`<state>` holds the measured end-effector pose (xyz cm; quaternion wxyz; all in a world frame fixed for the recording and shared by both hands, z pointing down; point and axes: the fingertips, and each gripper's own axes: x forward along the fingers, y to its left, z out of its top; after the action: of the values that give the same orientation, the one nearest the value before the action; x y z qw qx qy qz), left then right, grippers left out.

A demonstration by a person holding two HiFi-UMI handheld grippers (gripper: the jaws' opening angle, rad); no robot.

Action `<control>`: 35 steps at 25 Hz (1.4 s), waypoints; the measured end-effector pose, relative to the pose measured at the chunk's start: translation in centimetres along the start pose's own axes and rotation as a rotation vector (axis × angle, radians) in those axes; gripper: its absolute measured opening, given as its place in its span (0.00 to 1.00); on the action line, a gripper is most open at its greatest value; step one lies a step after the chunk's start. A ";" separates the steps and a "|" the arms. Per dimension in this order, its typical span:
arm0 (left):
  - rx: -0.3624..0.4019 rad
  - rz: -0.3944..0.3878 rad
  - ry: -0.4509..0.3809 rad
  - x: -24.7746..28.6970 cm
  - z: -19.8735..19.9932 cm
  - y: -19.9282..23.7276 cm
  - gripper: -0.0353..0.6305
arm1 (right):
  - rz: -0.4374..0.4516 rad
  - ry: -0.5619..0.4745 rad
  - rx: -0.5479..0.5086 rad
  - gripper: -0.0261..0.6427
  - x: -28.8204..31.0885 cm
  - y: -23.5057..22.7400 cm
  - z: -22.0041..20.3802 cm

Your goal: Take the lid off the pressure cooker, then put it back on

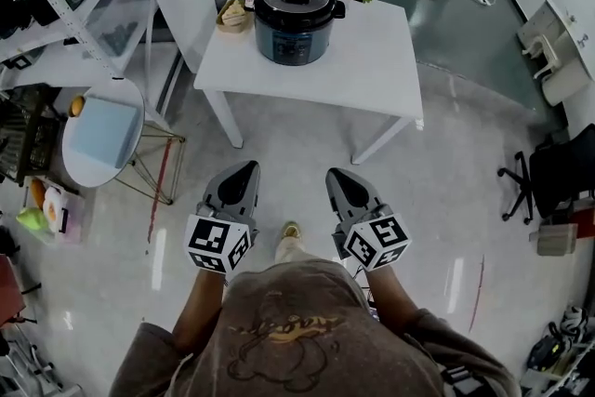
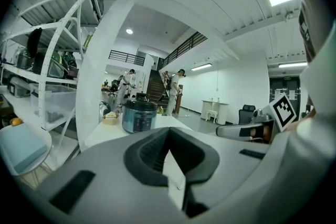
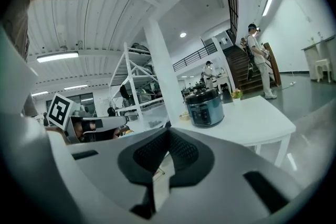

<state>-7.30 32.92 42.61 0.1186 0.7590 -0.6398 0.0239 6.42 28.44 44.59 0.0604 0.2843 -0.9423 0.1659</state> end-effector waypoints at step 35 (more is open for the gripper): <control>0.003 -0.086 -0.051 24.8 9.0 15.5 0.06 | -0.057 -0.042 -0.007 0.04 23.2 -14.5 10.8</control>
<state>-18.98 4.70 40.86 0.1022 0.7863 -0.6093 0.0001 -5.00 1.42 43.28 0.0465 0.3141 -0.9356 0.1547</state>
